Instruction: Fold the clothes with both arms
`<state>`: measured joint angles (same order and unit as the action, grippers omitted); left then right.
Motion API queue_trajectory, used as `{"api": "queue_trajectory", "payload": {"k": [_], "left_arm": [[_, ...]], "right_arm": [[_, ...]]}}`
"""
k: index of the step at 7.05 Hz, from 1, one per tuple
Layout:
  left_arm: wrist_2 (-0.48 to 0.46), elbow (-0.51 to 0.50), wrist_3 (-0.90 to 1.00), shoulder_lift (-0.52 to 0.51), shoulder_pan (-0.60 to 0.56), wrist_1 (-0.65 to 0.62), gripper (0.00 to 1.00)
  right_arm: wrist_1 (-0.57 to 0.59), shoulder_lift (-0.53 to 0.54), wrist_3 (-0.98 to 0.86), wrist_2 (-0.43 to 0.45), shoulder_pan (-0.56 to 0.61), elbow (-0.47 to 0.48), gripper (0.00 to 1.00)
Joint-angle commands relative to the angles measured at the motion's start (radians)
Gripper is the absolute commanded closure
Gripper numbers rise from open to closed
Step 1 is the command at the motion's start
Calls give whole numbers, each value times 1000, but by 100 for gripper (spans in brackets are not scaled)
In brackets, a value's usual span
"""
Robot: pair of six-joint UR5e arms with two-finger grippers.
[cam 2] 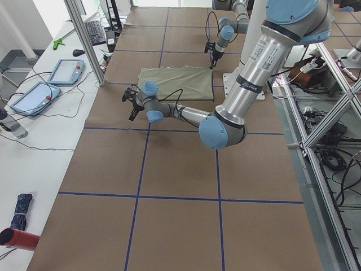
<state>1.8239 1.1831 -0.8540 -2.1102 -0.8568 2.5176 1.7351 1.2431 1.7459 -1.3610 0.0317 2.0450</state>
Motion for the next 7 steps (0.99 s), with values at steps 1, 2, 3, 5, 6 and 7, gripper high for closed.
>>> {"api": "queue_trajectory", "payload": {"k": [1,2,3,5,6,7], "left_arm": [[0,1,-17,6,2,30,0],[8,10,-26,6,2,30,0],[11,39,-92,6,4,23,0],[6,222,-263,95,97,12,0],[2,377,-352,195,155,10,0],[-9,550,-457,301,230,-21,0]], "right_arm": [[0,-13,11,23,-9,7,0],[-35,-17,4,22,22,30,0],[-212,8,-5,22,42,27,0],[-548,138,15,48,53,37,0],[-700,216,15,89,53,35,0],[-792,289,39,103,54,37,0]]}}
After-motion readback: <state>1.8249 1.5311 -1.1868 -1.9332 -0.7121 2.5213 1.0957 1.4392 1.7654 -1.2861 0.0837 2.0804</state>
